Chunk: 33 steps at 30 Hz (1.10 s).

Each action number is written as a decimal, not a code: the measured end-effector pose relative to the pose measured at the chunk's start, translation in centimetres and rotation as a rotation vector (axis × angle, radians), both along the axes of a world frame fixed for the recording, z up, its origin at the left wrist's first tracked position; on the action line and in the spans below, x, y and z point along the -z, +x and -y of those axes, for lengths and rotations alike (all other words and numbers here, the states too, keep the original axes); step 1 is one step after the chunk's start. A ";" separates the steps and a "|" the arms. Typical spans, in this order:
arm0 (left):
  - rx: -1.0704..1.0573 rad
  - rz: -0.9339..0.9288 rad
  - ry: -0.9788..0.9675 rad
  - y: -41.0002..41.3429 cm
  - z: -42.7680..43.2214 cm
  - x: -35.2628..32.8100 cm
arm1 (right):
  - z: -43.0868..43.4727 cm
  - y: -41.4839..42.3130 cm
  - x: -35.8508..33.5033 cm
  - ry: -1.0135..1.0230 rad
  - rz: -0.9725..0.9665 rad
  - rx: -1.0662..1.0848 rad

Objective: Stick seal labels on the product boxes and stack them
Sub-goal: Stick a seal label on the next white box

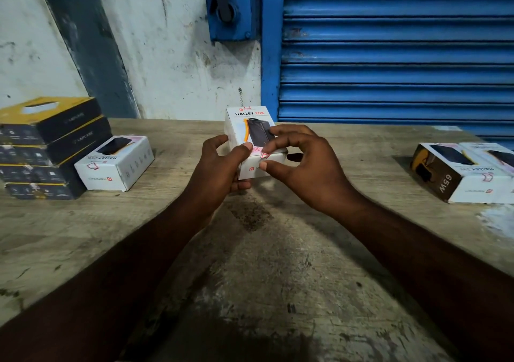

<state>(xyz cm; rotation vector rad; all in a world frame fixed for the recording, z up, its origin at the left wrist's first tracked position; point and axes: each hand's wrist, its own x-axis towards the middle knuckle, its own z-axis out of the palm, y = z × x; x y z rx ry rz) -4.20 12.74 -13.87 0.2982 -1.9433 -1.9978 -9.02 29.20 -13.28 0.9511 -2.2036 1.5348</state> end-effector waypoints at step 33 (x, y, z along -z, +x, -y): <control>0.057 0.063 0.011 -0.6 0.4 0.6 | -0.6 -1.1 -0.2 -0.056 -0.009 -0.066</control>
